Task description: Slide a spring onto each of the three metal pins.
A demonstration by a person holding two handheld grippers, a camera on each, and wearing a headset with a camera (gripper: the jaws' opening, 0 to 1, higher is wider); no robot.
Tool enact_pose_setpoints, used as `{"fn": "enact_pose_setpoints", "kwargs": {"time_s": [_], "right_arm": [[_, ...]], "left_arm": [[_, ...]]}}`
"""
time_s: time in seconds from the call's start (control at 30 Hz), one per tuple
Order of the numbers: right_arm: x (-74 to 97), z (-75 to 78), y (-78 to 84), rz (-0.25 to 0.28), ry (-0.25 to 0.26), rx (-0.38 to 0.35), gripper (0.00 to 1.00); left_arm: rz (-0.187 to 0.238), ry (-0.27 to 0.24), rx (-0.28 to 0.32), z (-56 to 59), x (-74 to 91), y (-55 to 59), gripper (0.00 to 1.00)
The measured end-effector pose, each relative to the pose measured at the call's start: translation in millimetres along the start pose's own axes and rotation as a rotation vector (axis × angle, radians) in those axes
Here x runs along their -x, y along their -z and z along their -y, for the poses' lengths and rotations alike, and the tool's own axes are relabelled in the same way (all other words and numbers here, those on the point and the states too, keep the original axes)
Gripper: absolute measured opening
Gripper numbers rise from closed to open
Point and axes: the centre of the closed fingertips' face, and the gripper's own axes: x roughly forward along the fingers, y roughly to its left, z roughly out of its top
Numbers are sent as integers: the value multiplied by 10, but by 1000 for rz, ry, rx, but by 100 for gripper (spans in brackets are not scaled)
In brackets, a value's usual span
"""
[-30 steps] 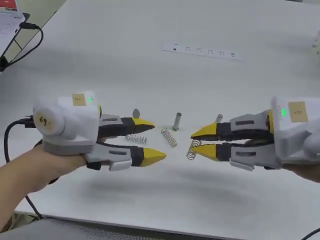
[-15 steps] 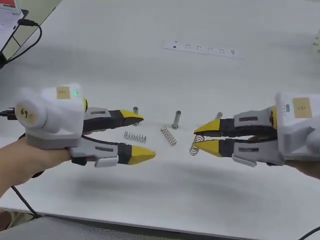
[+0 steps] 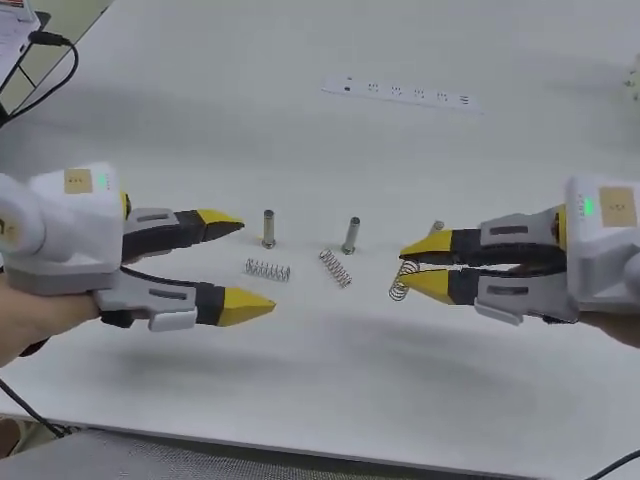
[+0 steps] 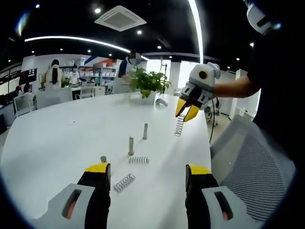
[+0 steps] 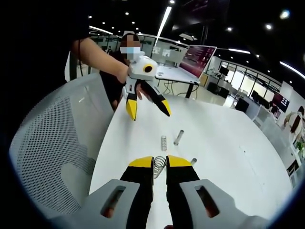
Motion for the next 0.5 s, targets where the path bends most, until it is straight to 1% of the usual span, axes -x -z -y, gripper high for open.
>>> {"fn": "enact_pose_setpoints", "kwargs": {"time_s": [0.23, 0.37, 0.5], "right_arm": [[49, 46, 60, -12, 21, -12, 6], [89, 80, 82, -15, 34, -21, 6], [125, 119, 118, -21, 48, -26, 6]], "left_arm": [[-11, -20, 15, -22, 40, 72, 71], [-5, -43, 19, -58, 59, 80, 77], [-9, -57, 15, -81, 69, 95, 83]]}}
